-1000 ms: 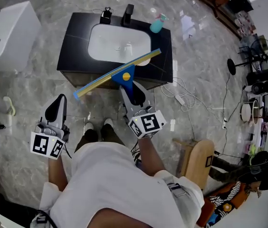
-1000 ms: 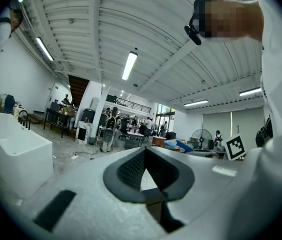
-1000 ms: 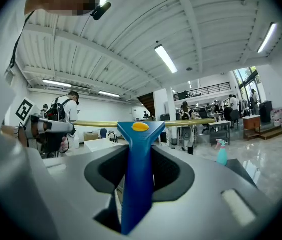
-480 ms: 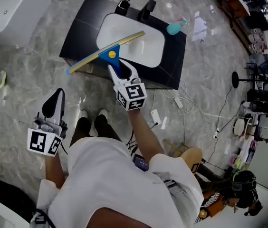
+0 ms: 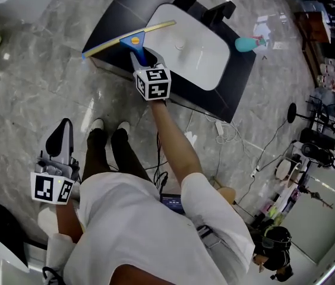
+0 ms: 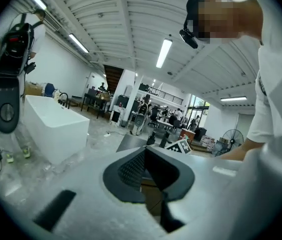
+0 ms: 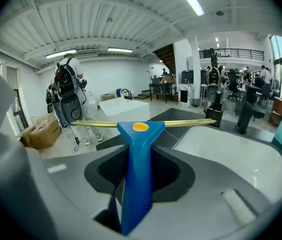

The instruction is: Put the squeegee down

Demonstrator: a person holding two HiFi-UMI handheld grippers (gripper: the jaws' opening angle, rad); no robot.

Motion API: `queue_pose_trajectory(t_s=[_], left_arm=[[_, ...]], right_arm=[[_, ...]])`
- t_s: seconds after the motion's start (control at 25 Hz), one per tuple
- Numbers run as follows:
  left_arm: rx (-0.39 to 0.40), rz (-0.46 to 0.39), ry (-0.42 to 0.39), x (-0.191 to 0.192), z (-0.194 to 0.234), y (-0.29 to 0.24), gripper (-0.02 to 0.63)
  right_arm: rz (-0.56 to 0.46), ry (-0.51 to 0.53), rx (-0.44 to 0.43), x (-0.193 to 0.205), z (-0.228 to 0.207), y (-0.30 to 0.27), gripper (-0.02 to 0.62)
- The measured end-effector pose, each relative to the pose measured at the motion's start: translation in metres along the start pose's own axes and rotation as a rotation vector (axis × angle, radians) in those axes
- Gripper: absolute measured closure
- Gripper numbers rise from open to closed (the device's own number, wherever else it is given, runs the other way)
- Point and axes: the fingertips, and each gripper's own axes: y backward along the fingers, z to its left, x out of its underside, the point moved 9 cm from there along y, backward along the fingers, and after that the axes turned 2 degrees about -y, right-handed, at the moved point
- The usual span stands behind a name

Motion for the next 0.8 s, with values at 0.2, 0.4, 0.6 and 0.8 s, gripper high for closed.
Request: queue_pose_trajectory(t_s=[0.2,0.4,0.6,0.8], left_arm=[[-0.037,0.032,0.026,0.014,0.017,0.007,0.603],[-0.05,0.034,0.025,0.019,0.021,0.012,0.603],[-0.046,0.024,0.018,0.014,0.024,0.008,0.603],[-0.031,0.023,0.007,0.01,0.024,0.005,0.603]], right_arm=[[0.075,-0.002,0.006,0.002,0.003,-0.05,0.453],[0.206,0.023,0.04,0.006,0.001,-0.085,0.451],[0.27,0.035,0.062,0.005,-0.006,-0.105,0.451],[0.264,0.06,0.071,0.01,-0.005,-0.099,0.449]])
